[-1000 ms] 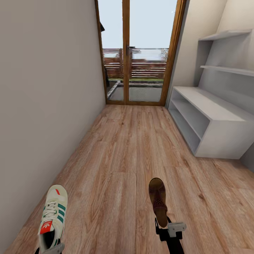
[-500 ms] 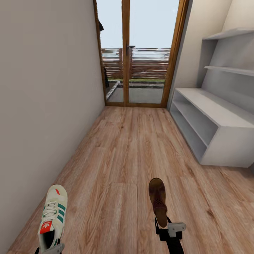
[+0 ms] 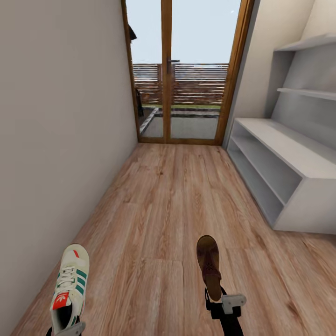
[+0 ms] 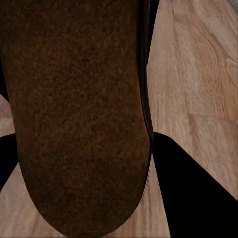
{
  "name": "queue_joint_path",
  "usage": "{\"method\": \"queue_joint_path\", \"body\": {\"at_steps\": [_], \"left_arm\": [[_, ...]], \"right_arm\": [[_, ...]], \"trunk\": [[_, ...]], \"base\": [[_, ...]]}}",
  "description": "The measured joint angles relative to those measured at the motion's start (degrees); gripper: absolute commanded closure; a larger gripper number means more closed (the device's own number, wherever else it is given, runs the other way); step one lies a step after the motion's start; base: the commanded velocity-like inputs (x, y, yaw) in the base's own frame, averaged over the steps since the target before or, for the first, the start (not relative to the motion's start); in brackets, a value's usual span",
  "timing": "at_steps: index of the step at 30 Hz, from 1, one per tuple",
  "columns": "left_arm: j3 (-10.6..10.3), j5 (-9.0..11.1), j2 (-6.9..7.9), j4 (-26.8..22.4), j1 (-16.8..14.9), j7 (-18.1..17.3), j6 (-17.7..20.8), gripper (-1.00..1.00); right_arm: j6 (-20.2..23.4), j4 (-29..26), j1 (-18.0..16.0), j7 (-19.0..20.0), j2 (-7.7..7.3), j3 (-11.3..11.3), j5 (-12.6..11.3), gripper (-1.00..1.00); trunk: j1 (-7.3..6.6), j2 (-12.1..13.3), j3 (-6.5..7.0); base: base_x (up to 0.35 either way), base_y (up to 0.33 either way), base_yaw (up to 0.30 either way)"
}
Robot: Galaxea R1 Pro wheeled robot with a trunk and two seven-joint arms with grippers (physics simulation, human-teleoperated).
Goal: Pick up the two gym shoes and the two sandals from the corridor floor and place them onto the hallstand (shoe rack) in the corridor, making sure they are on the rack and not on the floor. Arrange them so the two gym shoes are next to each other and the two sandals are next to each other.
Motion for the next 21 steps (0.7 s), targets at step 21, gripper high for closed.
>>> {"method": "queue_joint_path", "body": {"at_steps": [21], "left_arm": [[0.00, 0.00, -0.04, 0.12, 0.00, 0.00, 0.05, 1.00]], "right_arm": [[0.00, -0.02, 0.00, -0.09, -0.09, 0.00, 0.00, 1.00]], "trunk": [[0.00, 0.00, 0.00]], "base": [[0.338, 0.000, 0.000]]}}
